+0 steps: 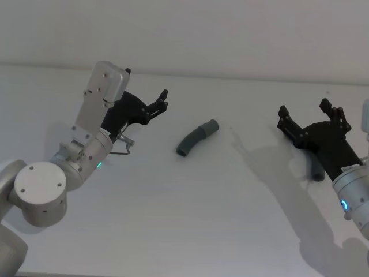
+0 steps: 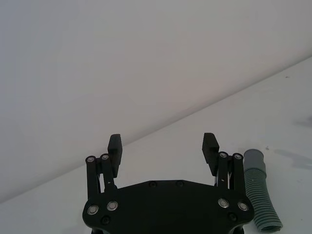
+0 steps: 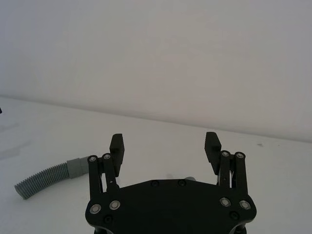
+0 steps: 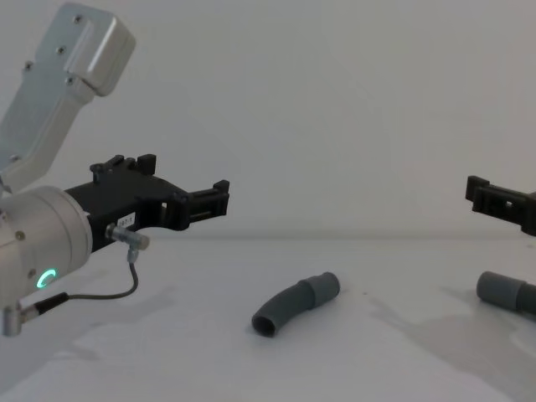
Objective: Use both hands to pick up one end of the pipe from the table, align the ends, and insert them.
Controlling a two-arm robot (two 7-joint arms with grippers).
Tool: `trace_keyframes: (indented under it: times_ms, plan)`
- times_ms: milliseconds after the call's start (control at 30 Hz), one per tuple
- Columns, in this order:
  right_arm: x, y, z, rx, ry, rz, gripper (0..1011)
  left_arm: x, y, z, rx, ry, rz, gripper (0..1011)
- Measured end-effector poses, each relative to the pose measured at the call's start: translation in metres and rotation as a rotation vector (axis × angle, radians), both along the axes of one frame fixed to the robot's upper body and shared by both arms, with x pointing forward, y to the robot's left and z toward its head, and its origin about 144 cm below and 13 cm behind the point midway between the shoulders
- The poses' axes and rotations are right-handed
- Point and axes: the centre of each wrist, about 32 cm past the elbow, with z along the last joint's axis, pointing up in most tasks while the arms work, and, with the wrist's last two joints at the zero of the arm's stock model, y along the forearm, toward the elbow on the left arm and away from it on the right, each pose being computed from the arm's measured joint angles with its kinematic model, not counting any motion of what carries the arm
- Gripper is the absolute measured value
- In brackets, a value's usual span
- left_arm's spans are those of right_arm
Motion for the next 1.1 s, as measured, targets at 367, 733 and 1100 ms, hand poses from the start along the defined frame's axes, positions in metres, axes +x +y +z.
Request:
trace_keyframes:
  times_ms: [367,733,1100]
  plan:
    - [0.0000,0.0000,0.0000,0.000,0.000,0.000,1003,0.0000,0.0000,0.0000,0.000,0.000,0.000,1000]
    - [0.0000,0.0000,0.0000,0.000,0.000,0.000,1004,0.0000,0.0000,0.0000,0.000,0.000,0.000,1000]
    - [0.0000,0.0000,0.0000,0.000,0.000,0.000,1004,0.0000,0.0000,0.0000,0.000,0.000,0.000,1000]
